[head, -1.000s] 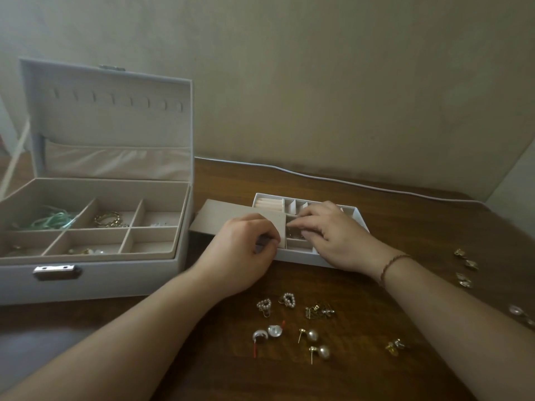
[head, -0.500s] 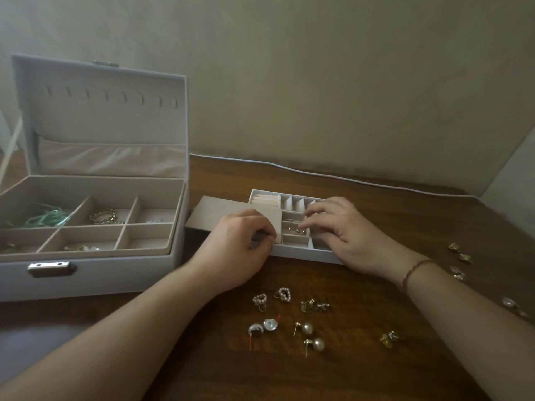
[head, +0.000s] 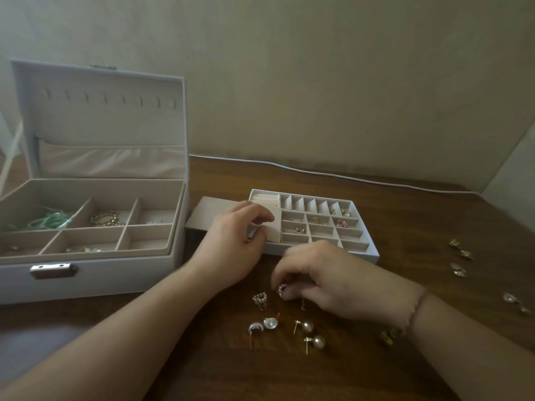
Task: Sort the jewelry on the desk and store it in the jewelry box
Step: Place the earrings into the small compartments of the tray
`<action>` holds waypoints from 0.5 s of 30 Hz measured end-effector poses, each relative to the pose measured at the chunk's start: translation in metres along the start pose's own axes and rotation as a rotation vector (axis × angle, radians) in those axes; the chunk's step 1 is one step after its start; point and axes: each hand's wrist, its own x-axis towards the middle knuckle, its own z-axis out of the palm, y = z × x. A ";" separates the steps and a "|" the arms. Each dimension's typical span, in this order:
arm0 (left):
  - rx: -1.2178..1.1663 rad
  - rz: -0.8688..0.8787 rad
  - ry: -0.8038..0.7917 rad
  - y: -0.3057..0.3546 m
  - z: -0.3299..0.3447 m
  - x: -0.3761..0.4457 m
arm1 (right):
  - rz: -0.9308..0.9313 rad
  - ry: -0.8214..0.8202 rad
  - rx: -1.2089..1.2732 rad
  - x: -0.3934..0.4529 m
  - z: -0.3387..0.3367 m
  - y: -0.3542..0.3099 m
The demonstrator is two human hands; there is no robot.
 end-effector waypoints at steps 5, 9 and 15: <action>0.006 0.015 0.008 -0.002 0.000 0.000 | -0.026 0.060 0.261 0.007 -0.003 -0.008; -0.026 -0.021 0.037 -0.005 0.001 0.002 | -0.021 -0.011 0.266 0.010 0.003 -0.008; -0.036 -0.040 0.034 -0.007 0.003 0.002 | -0.069 -0.022 0.139 0.010 0.009 -0.011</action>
